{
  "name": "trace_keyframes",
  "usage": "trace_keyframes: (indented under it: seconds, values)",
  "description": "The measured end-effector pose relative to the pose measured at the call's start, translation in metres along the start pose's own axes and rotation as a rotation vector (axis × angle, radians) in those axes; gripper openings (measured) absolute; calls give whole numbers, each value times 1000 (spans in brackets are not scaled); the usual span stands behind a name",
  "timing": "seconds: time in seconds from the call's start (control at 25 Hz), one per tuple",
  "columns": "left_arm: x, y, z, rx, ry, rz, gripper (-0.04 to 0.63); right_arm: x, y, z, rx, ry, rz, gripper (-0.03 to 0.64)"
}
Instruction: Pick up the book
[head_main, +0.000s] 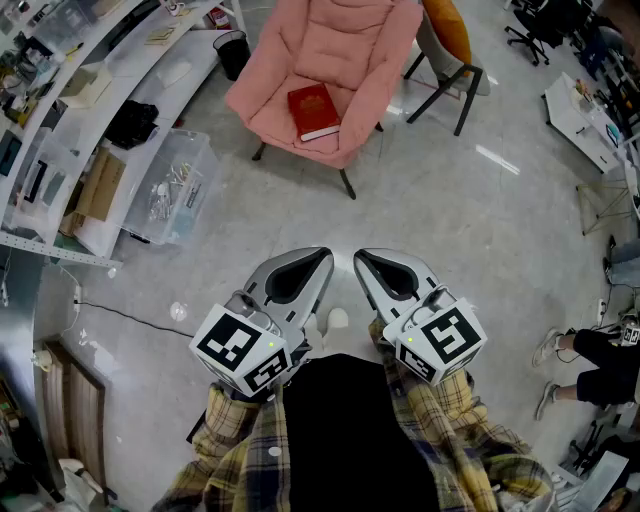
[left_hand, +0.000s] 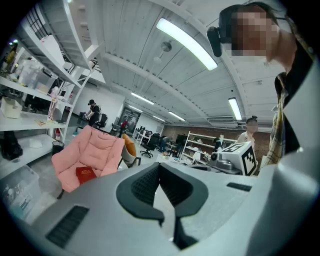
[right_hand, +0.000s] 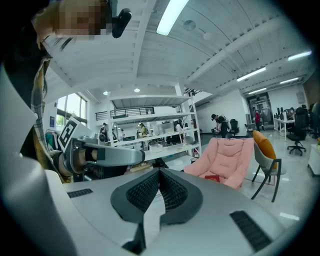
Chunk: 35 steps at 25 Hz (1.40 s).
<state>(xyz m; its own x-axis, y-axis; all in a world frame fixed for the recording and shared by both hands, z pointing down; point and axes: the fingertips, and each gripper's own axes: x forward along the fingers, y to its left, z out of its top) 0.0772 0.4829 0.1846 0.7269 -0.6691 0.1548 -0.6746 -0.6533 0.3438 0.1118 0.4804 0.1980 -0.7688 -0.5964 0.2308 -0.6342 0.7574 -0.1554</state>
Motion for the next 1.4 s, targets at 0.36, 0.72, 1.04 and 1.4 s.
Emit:
trace_keyframes:
  seconds: [0.36,0.72,1.04,1.4]
  values:
    - [7,1,-11,-12,25,6,5,-3,-5,-4,26,-7,10,18]
    - [12,1,-19,-48,23,28,5,-12,-12,-13,47,12,13,18]
    - [19,7,-22,-62,30,49,5,-6,-19,-20,65,33,48,18]
    - [21,57,-8,-53,46,46,5,45,-27,-13,86,35,47,18]
